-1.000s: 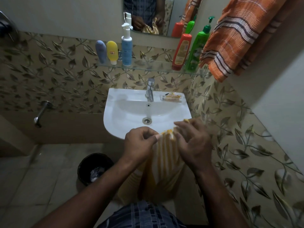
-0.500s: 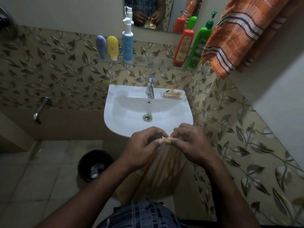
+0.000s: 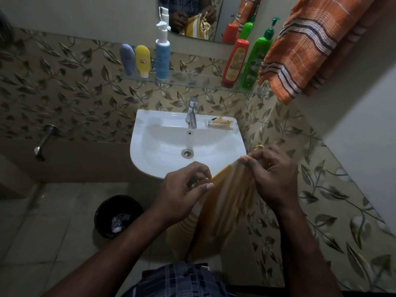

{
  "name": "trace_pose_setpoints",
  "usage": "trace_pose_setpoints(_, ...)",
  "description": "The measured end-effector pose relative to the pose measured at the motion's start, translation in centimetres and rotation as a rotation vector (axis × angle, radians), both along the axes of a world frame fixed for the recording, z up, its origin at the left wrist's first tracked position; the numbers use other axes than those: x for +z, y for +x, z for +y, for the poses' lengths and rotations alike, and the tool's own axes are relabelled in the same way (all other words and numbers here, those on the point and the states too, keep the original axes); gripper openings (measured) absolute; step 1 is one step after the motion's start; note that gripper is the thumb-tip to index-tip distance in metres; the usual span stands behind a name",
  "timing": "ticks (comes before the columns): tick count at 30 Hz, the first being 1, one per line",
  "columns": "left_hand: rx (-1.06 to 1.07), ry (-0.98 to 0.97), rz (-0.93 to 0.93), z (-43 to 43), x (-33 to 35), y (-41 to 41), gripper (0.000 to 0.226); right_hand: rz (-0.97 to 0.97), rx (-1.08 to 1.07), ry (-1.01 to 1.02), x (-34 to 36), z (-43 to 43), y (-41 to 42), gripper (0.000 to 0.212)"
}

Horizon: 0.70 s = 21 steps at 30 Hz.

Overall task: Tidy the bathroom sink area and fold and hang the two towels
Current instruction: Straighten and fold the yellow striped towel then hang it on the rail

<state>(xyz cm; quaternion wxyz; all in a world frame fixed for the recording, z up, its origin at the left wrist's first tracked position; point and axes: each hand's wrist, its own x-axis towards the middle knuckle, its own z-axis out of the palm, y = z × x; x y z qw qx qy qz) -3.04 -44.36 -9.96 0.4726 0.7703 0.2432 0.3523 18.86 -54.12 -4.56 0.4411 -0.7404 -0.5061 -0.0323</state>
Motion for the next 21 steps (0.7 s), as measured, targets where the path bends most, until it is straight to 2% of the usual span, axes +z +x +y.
trace_pose_setpoints(5,0.082,0.173,0.033,-0.11,-0.06,0.18,0.015,-0.013,-0.012,0.017,0.25,-0.13,0.06,0.013)
trace_pose_setpoints(9,0.067,0.161,0.062,0.21,-0.13,0.18,0.009,-0.013,-0.004,0.022,0.43,-0.28,0.12,0.012)
trace_pose_setpoints(11,0.044,0.148,0.096,0.27,-0.12,0.15,0.014,-0.026,-0.003,0.023,0.52,-0.23,0.11,0.011)
trace_pose_setpoints(15,0.048,0.047,0.101,0.16,-0.08,0.12,0.017,-0.029,-0.004,0.039,0.52,-0.18,0.18,0.012)
trace_pose_setpoints(19,0.198,-0.17,0.031,0.44,0.08,0.18,0.013,-0.022,-0.001,0.044,0.54,-0.23,0.41,0.015)
trace_pose_setpoints(21,0.247,-0.183,0.032,0.58,0.24,0.19,0.016,-0.028,-0.004,0.041,0.55,-0.2,0.36,0.014)
